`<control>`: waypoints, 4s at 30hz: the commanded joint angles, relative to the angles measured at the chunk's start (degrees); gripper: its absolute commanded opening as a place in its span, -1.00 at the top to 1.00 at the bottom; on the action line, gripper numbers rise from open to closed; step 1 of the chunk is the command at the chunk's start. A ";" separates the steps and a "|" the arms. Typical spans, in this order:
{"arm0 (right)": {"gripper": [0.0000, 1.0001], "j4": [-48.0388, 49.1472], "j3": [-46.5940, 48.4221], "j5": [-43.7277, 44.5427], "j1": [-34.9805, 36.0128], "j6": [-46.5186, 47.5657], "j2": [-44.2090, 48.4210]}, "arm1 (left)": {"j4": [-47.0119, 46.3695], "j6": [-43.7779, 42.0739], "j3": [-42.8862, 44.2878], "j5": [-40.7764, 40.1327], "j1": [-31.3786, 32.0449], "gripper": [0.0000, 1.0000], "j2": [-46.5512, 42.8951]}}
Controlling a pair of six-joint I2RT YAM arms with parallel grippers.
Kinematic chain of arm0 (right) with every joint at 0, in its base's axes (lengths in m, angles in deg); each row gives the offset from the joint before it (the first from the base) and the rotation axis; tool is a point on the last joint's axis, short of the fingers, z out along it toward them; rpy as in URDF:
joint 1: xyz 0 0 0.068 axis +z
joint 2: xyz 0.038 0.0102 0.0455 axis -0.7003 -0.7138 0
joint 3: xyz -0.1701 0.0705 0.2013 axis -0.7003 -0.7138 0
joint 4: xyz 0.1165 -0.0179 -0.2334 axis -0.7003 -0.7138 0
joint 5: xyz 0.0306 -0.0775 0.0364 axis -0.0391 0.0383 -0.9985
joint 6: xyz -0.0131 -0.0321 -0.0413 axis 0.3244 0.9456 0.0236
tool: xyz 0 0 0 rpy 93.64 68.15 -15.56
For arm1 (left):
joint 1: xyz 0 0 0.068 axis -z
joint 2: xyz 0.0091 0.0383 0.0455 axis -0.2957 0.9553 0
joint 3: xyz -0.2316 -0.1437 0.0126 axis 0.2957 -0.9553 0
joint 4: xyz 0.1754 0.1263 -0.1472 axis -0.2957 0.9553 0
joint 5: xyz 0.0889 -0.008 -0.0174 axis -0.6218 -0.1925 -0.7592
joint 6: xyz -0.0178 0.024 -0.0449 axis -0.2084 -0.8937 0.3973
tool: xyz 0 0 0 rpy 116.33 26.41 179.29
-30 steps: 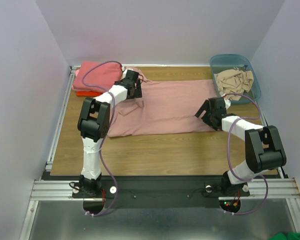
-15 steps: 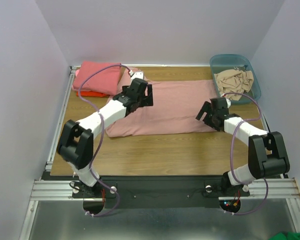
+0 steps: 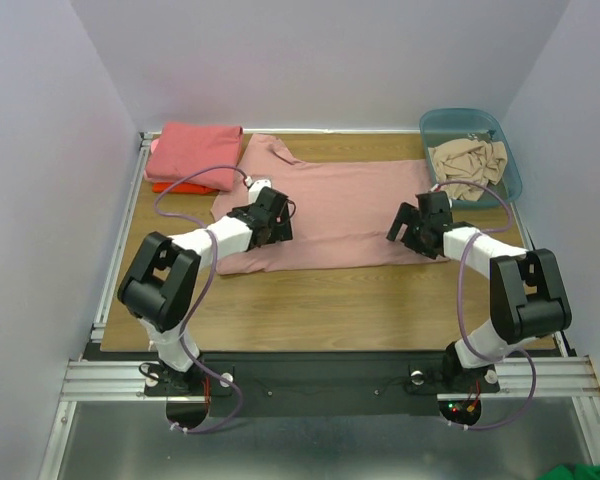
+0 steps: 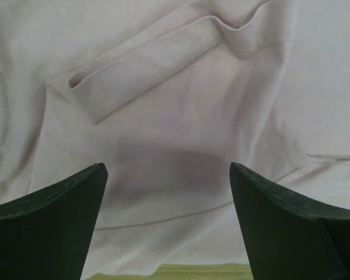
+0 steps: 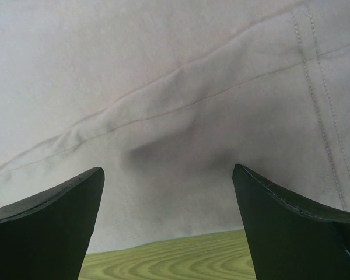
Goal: Fold and stack the t-shirts
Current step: Fold the tshirt
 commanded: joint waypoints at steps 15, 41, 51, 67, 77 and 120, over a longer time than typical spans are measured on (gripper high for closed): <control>-0.96 1.17 -4.44 8.38 -0.20 -2.92 -3.27 | -2.47 -3.30 21.32 1.62 -11.81 -0.97 16.04; -0.96 0.73 0.65 2.68 -0.38 2.26 6.58 | -5.02 1.08 2.18 1.54 -0.31 -0.97 -12.33; -0.94 2.84 2.85 -2.17 0.85 2.61 -4.15 | -6.95 8.38 -7.32 0.84 -0.22 -0.97 -6.63; -0.98 -15.42 -17.45 4.61 0.85 -11.88 23.25 | 7.19 27.72 -25.52 8.92 7.16 -0.97 -17.07; -1.00 -20.89 -22.99 3.20 0.76 -19.62 32.76 | 22.00 41.68 -25.35 5.79 17.80 -0.97 -20.42; -1.00 -14.74 28.51 14.97 0.76 -0.02 -8.27 | 26.79 4.25 72.65 -4.62 -9.79 -0.97 41.19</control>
